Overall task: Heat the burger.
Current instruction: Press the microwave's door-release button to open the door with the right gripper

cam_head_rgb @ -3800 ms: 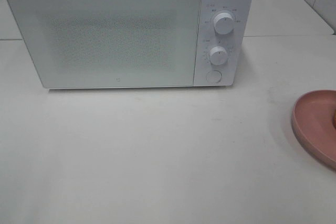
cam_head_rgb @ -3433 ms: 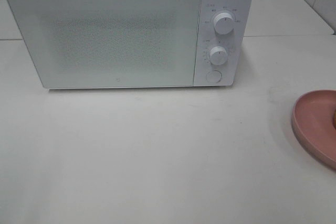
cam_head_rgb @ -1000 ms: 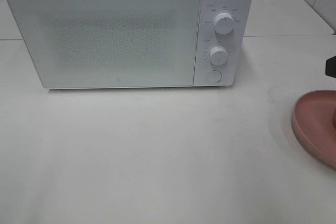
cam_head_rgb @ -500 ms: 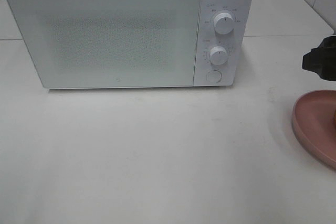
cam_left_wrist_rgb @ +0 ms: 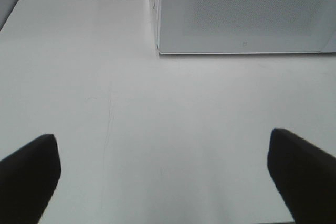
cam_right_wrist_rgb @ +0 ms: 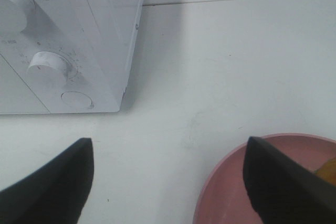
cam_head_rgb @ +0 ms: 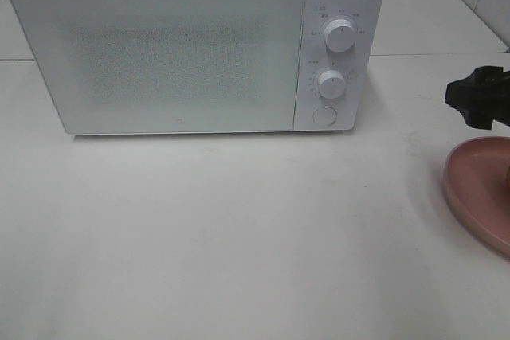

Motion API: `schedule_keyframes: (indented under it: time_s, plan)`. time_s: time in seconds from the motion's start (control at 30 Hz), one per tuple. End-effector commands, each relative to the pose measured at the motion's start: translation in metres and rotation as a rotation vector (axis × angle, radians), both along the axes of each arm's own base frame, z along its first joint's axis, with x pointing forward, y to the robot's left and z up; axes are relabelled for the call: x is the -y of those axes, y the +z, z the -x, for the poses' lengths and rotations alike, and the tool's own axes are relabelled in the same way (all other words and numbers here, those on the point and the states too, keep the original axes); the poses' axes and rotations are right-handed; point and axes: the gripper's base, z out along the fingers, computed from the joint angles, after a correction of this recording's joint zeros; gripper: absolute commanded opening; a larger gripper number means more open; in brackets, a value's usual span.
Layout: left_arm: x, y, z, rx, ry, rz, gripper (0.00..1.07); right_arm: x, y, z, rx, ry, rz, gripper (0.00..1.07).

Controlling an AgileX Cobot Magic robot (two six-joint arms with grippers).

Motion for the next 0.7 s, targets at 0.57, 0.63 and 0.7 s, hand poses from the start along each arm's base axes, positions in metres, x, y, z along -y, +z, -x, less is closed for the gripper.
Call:
schedule_keyframes:
  time_s: [0.57, 0.63, 0.7]
  plan:
    - [0.0, 0.0, 0.002, 0.018, -0.001, 0.007, 1.0, -0.038, -0.039, 0.016, 0.141, 0.107, 0.075, 0.73]
    - [0.0, 0.0, 0.002, 0.018, -0.001, 0.007, 1.0, -0.045, -0.043, 0.016, 0.143, 0.116, 0.095, 0.73]
    - [0.0, 0.0, 0.002, 0.018, -0.001, 0.007, 1.0, -0.048, -0.045, 0.016, 0.143, 0.115, 0.1, 0.73]
